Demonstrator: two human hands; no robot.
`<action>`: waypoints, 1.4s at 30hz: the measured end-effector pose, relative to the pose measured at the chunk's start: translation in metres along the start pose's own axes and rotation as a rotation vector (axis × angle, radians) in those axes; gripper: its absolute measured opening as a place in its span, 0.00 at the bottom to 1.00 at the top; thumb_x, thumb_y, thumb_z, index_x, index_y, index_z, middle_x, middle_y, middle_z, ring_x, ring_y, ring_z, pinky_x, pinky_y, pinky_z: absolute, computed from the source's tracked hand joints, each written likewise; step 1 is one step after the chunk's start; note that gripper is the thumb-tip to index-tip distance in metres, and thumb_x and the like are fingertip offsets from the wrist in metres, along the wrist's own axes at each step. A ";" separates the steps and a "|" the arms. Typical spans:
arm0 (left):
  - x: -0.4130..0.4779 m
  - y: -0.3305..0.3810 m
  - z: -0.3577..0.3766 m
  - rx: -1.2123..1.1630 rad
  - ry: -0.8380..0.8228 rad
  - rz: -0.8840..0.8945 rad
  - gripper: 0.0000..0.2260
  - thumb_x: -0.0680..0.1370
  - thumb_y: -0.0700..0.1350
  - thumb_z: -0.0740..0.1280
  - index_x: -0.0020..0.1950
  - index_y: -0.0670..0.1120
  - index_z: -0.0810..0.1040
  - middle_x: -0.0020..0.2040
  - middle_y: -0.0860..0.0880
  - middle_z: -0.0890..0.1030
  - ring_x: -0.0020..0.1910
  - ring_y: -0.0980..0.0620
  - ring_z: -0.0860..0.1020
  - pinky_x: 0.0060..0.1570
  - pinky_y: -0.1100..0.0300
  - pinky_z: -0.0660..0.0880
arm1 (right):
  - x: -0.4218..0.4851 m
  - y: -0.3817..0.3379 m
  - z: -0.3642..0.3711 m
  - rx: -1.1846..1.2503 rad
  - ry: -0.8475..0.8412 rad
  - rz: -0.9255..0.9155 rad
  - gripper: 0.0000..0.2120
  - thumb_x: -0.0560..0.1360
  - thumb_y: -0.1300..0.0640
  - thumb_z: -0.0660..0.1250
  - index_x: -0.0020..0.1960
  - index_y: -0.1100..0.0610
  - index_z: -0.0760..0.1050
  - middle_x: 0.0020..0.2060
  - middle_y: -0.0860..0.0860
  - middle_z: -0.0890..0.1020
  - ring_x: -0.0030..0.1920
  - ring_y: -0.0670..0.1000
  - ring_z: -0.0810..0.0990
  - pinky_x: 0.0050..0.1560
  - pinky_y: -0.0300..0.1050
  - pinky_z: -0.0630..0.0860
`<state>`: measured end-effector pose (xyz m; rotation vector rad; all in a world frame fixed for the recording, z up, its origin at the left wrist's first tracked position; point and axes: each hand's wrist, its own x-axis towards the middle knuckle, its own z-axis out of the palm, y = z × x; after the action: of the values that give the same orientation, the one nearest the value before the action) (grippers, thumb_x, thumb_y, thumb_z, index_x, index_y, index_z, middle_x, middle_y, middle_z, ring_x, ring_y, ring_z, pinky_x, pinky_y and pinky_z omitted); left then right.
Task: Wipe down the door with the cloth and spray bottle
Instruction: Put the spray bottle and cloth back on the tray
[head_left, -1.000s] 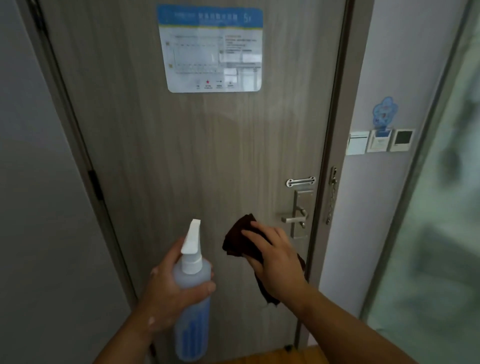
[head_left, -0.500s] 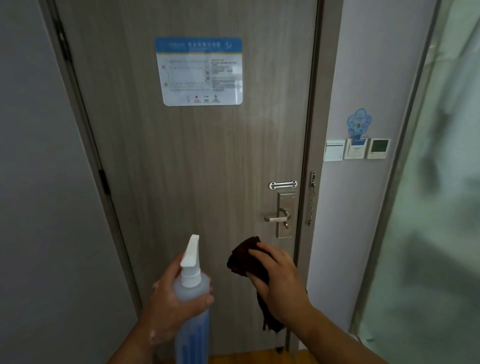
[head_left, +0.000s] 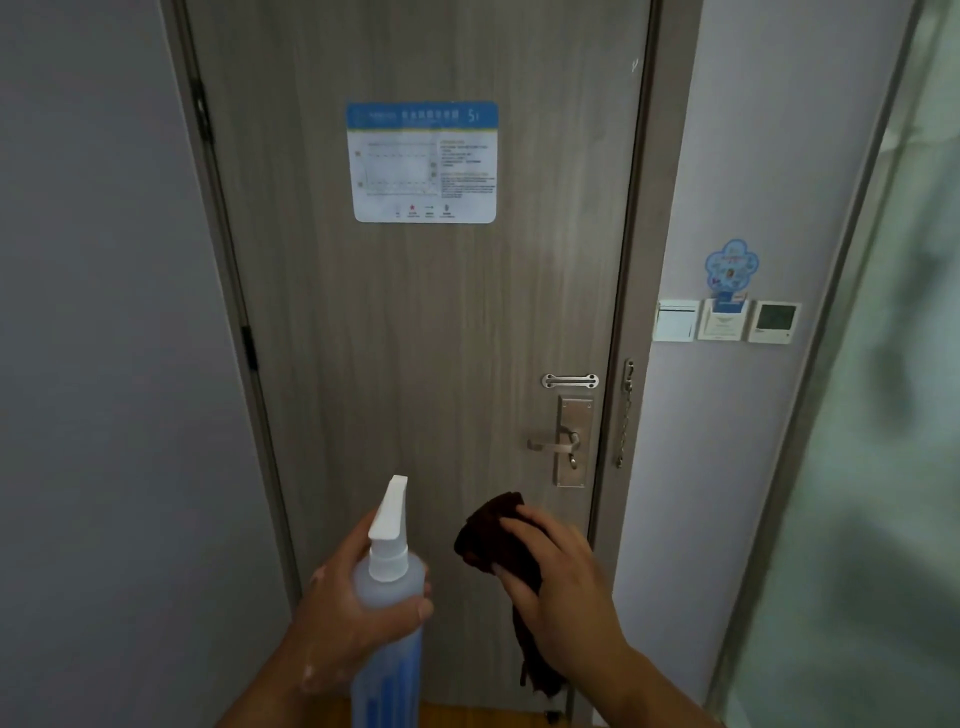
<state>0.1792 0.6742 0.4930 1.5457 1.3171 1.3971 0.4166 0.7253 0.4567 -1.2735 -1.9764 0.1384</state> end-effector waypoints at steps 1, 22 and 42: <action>-0.005 0.001 0.001 0.009 0.009 0.000 0.38 0.55 0.49 0.82 0.64 0.48 0.74 0.47 0.43 0.86 0.46 0.42 0.84 0.48 0.45 0.81 | -0.002 0.000 0.001 0.006 -0.020 -0.003 0.25 0.77 0.46 0.72 0.73 0.42 0.71 0.69 0.33 0.66 0.68 0.36 0.62 0.67 0.30 0.56; -0.270 -0.002 -0.126 0.404 0.783 -0.280 0.39 0.62 0.52 0.80 0.69 0.55 0.67 0.53 0.55 0.83 0.52 0.53 0.81 0.50 0.66 0.76 | -0.064 -0.173 0.140 0.520 -0.662 -0.366 0.21 0.80 0.48 0.70 0.72 0.45 0.74 0.66 0.35 0.68 0.67 0.39 0.65 0.71 0.41 0.63; -0.600 -0.058 -0.231 0.403 1.059 -0.742 0.42 0.59 0.52 0.82 0.68 0.59 0.65 0.54 0.59 0.79 0.54 0.55 0.77 0.53 0.55 0.78 | -0.313 -0.362 0.205 0.476 -1.017 -0.497 0.18 0.79 0.47 0.70 0.68 0.40 0.73 0.62 0.26 0.65 0.64 0.37 0.66 0.65 0.35 0.63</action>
<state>-0.0103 0.0849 0.3082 0.2614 2.5594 1.4871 0.0833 0.3518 0.3129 -0.3503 -2.7745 1.1037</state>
